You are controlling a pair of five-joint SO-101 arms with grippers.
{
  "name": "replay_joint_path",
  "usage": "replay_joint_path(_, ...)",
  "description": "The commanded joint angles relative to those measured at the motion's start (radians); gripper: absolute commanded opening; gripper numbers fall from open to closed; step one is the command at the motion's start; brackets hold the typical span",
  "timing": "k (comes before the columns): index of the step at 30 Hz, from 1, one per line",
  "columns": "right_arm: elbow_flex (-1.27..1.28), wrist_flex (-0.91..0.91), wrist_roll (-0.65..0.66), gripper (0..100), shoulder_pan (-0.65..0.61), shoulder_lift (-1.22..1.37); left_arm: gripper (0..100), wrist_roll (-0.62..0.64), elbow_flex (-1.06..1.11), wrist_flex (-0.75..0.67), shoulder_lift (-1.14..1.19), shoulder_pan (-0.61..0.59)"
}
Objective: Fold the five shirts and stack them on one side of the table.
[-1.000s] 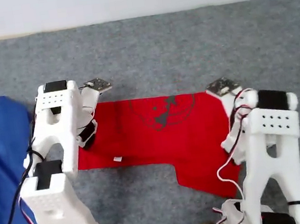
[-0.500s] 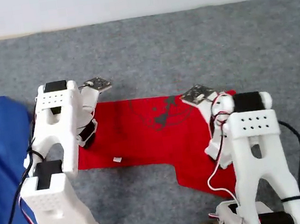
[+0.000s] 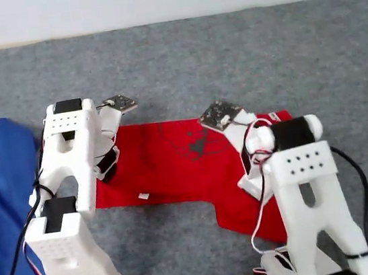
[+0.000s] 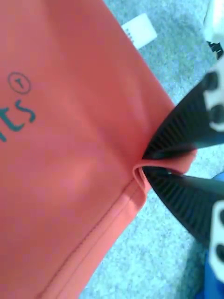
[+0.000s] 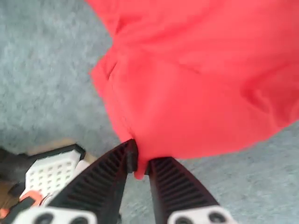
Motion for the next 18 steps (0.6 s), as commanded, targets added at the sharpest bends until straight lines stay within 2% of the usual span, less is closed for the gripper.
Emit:
replay_joint_path(1, -0.069, 0.045, -0.006, 0.8, -0.013, -0.073, 1, -0.005, -0.002, -0.017, -0.005, -0.009)
replay_joint_path(6, -0.063, 0.045, -0.014, 0.8, -0.107, -0.110, 1, -0.005, -0.001, -0.032, -0.005, -0.006)
replay_joint_path(10, -0.115, 0.044, -0.127, 0.8, -0.260, -0.119, 1, -0.005, -0.001, -0.032, -0.003, -0.005)
replay_joint_path(12, -0.118, 0.044, -0.144, 0.8, -0.311, -0.110, 1, -0.005, -0.001, -0.032, -0.003, -0.006)
replay_joint_path(15, -0.101, 0.044, -0.144, 0.8, -0.308, -0.108, 1, -0.005, -0.001, -0.032, -0.003, -0.006)
replay_joint_path(18, -0.066, 0.044, -0.140, 0.8, -0.246, -0.111, 1, -0.005, -0.001, -0.029, -0.003, -0.008)
